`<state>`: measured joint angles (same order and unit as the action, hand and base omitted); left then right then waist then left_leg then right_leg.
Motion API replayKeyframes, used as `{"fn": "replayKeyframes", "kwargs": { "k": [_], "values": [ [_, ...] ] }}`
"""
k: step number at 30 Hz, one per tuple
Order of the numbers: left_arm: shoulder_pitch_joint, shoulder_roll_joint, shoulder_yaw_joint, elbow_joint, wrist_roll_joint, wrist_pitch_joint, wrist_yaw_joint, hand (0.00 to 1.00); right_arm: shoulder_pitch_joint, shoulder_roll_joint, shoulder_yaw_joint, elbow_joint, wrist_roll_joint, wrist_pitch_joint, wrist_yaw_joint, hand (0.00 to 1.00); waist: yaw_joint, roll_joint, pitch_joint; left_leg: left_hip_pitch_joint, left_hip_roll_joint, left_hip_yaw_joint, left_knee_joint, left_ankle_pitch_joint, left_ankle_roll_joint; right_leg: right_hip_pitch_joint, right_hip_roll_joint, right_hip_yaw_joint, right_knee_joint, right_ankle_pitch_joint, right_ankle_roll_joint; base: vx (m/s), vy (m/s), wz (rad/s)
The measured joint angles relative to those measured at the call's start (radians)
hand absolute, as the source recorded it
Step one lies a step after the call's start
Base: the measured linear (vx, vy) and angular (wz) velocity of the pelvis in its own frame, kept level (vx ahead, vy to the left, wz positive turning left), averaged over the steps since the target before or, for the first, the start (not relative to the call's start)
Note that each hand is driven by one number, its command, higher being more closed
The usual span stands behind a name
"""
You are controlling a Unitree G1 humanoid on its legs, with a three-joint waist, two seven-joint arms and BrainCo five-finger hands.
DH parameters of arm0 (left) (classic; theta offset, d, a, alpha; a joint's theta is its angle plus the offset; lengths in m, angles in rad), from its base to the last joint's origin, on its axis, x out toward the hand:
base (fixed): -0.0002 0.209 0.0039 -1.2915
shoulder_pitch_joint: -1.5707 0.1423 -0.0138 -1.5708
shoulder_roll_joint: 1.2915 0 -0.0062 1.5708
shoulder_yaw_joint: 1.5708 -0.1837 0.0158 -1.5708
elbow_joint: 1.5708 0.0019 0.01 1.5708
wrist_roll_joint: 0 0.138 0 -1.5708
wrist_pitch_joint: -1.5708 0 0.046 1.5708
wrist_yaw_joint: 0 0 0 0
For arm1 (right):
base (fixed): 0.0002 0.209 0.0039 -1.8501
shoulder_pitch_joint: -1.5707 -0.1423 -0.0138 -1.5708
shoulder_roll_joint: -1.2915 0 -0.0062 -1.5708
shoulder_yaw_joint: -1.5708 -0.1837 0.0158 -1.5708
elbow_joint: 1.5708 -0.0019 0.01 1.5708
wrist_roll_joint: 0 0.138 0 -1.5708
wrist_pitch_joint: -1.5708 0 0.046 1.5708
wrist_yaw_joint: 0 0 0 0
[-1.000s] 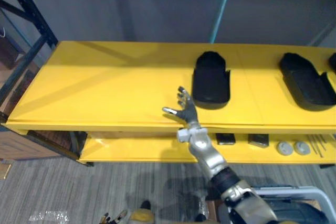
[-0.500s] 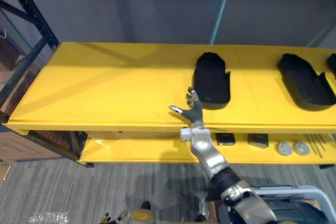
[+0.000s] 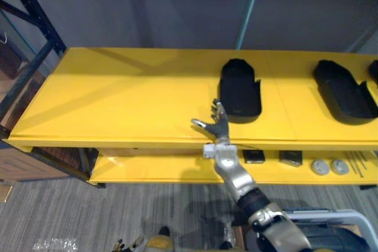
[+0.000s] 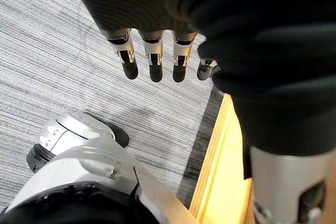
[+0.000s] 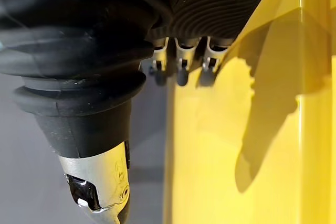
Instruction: Walk over and take plastic housings, then place them on the shelf
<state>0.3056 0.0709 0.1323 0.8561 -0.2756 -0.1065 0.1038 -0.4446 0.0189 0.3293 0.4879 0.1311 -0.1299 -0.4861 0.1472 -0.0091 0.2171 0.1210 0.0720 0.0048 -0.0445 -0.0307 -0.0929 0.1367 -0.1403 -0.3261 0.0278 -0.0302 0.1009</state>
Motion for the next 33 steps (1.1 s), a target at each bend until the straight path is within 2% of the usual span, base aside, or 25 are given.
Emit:
{"fn": "replayKeyframes", "kwargs": {
  "k": [8,11,13,14,15,16,17,19,21,26,28,30,33],
  "values": [
    [0.000,0.000,-0.026,0.000,0.000,-0.009,0.000,0.00,0.000,0.002,-0.005,0.000,-0.009,-0.001,-0.014,0.00,0.000,0.007,0.004,0.001,0.000,0.001,-0.003,0.000,0.000,0.000,0.000,0.001,0.000,0.000,0.000,0.00,0.000,0.00],
    [0.001,0.000,-0.026,0.000,0.000,-0.017,0.000,0.00,0.001,0.002,-0.008,0.002,-0.002,-0.014,0.027,0.00,0.000,0.007,0.004,0.002,0.000,0.002,-0.004,0.000,0.000,0.000,0.000,0.001,-0.001,0.000,0.000,0.00,0.000,0.00],
    [0.001,0.000,-0.026,0.000,0.003,-0.019,-0.001,0.00,0.002,0.001,-0.009,0.003,0.032,-0.050,0.163,0.00,0.000,0.006,0.004,0.002,0.000,0.002,-0.004,0.000,0.000,0.000,0.000,0.001,-0.001,0.000,0.000,0.00,0.000,0.00],
    [0.001,0.000,-0.025,0.000,0.007,-0.019,-0.001,0.00,0.002,-0.002,-0.001,0.003,0.038,-0.058,0.202,0.00,0.000,0.006,0.004,0.002,0.000,0.002,-0.004,0.000,0.000,0.000,0.001,0.001,-0.001,0.000,0.000,0.00,0.000,0.00],
    [0.001,0.001,-0.025,0.000,0.012,-0.020,-0.002,0.00,0.002,-0.007,0.024,0.002,0.072,-0.063,0.299,0.00,0.000,0.006,0.003,0.003,0.001,0.002,-0.005,0.000,0.000,0.001,0.001,0.001,-0.002,0.000,0.000,0.00,0.000,0.00],
    [0.001,0.001,-0.024,0.000,0.013,-0.021,-0.002,0.00,0.002,-0.010,0.043,0.002,0.086,-0.063,0.344,0.00,-0.001,0.005,0.003,0.003,0.001,0.002,-0.006,0.000,0.000,0.001,0.002,0.001,-0.002,0.000,0.000,0.00,0.000,0.00],
    [0.001,0.004,-0.016,0.000,0.019,-0.022,-0.003,0.00,0.002,-0.016,0.114,-0.008,0.094,-0.063,0.437,0.00,-0.001,0.003,0.002,0.004,0.002,0.002,-0.010,0.001,-0.001,0.001,0.002,0.000,-0.003,0.000,0.000,0.00,0.000,0.00],
    [0.001,0.004,-0.014,0.000,0.020,-0.022,-0.003,0.00,0.002,-0.017,0.164,-0.029,0.112,-0.063,0.480,0.00,-0.001,0.000,0.000,0.005,0.003,0.002,-0.013,0.001,-0.001,0.001,0.003,0.000,-0.004,0.000,0.000,0.00,0.000,0.00],
    [-0.001,0.003,0.011,0.000,0.020,-0.023,-0.005,0.00,0.003,-0.016,0.209,-0.133,0.132,-0.063,0.515,0.00,-0.001,-0.011,0.003,0.005,0.002,0.001,-0.014,0.001,-0.001,0.001,0.002,-0.001,-0.004,0.001,0.001,0.00,0.000,0.00],
    [0.001,0.021,0.021,0.010,0.020,-0.022,-0.004,0.00,0.003,-0.079,0.182,-0.421,0.150,-0.066,0.538,0.00,-0.011,-0.047,-0.007,0.000,0.002,0.001,-0.013,0.000,-0.001,-0.002,0.002,0.001,-0.005,0.001,0.000,0.00,0.000,0.01],
    [0.001,0.031,0.022,0.027,0.020,-0.022,-0.005,0.00,0.009,-0.110,0.143,-0.536,0.149,-0.052,0.551,0.00,-0.030,-0.057,-0.014,0.000,0.002,0.010,-0.013,-0.001,0.000,-0.010,0.004,0.017,-0.004,0.000,-0.001,0.00,0.001,-0.13],
    [0.003,0.032,0.023,0.031,0.020,-0.022,-0.004,0.00,0.045,-0.145,0.095,-0.664,0.150,-0.021,0.553,0.00,-0.038,-0.063,-0.017,0.002,0.005,0.032,-0.013,-0.003,0.000,-0.022,0.006,0.040,-0.001,0.001,-0.001,-0.03,0.005,-0.27],
    [0.011,0.034,0.024,0.032,0.019,-0.028,-0.004,0.00,0.123,-0.201,0.025,-0.764,0.151,0.003,0.560,0.00,-0.056,-0.068,-0.023,0.005,0.006,0.050,-0.013,-0.006,0.002,-0.033,0.008,0.060,0.006,0.001,-0.001,-0.02,0.006,-0.20]
  ]
}}
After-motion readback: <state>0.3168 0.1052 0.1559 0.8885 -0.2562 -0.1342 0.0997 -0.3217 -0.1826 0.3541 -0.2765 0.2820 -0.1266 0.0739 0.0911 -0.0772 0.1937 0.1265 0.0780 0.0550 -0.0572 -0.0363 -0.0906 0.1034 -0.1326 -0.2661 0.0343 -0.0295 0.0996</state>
